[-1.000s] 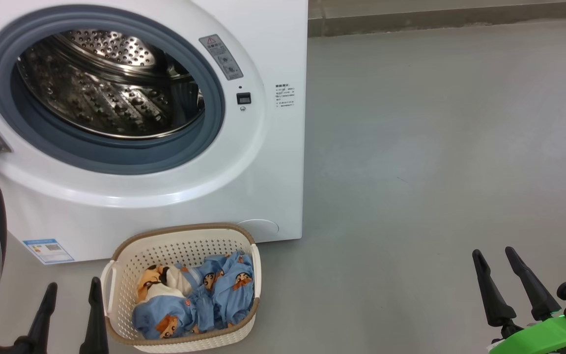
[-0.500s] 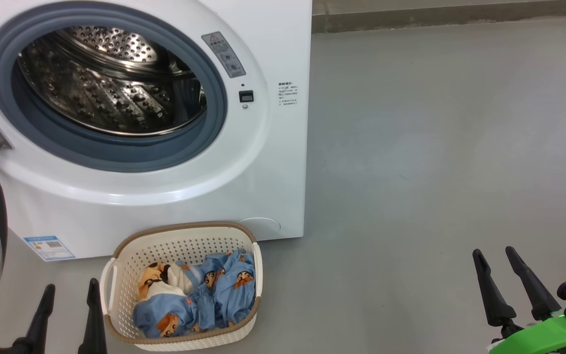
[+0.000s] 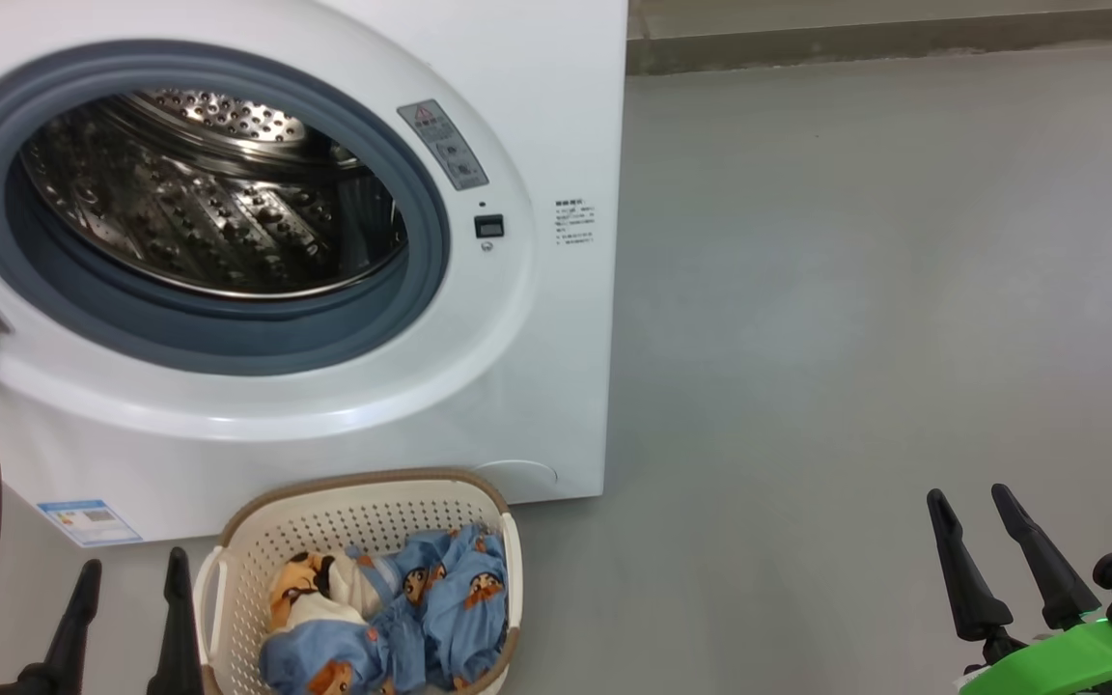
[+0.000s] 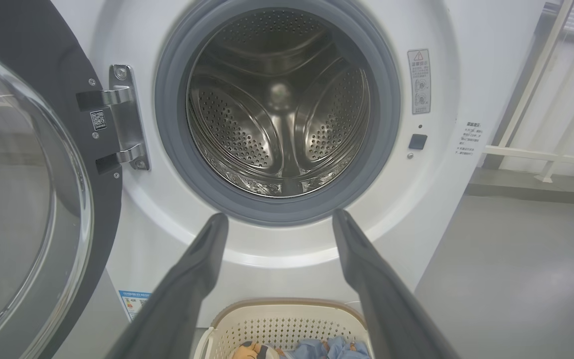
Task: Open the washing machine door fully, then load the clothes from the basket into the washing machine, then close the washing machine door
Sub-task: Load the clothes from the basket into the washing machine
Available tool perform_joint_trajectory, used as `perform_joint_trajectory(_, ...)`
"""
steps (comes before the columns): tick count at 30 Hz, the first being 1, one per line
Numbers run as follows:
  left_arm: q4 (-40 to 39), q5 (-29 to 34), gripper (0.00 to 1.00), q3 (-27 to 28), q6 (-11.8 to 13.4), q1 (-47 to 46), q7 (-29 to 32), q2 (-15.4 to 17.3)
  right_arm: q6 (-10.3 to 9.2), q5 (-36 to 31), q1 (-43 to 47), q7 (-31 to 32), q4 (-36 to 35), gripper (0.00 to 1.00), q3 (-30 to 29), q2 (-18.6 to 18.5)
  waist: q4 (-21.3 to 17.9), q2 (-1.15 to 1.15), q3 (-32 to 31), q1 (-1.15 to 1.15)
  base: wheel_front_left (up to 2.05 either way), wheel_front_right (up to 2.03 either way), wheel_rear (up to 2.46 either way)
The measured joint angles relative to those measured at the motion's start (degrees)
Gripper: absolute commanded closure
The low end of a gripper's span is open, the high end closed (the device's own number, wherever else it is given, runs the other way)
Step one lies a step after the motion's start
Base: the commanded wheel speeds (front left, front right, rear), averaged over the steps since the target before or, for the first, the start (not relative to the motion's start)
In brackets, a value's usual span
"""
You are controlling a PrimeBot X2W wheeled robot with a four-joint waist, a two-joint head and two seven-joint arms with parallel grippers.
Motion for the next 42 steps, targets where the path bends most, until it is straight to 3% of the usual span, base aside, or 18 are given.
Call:
perform_joint_trajectory(21, 6.8, 0.6, 0.00, -0.8, 0.0, -3.3, 0.0, -0.1, 0.00, 0.0, -0.6, 0.0, -0.8, 0.00, 0.2, 0.8, -0.2, 0.00, 3.3, 0.00, 0.21, -0.26, 0.05)
perform_joint_trajectory(34, 14.6, 1.1, 0.00, -2.0, 0.0, -8.7, 0.0, 0.2, 0.00, -1.1, -5.1, 0.0, -2.2, 0.00, 0.1, 2.3, -1.3, 0.00, 9.0, 0.00, 0.00, 0.00, 0.00)
perform_joint_trajectory(42, 23.8, -0.9, 0.00, -4.7, 0.0, -12.9, 0.0, 1.6, 0.00, -2.8, -7.7, 0.0, -3.5, 0.00, -0.1, 4.1, -2.4, 0.00, 13.3, 0.00, 0.00, 0.00, 0.00)
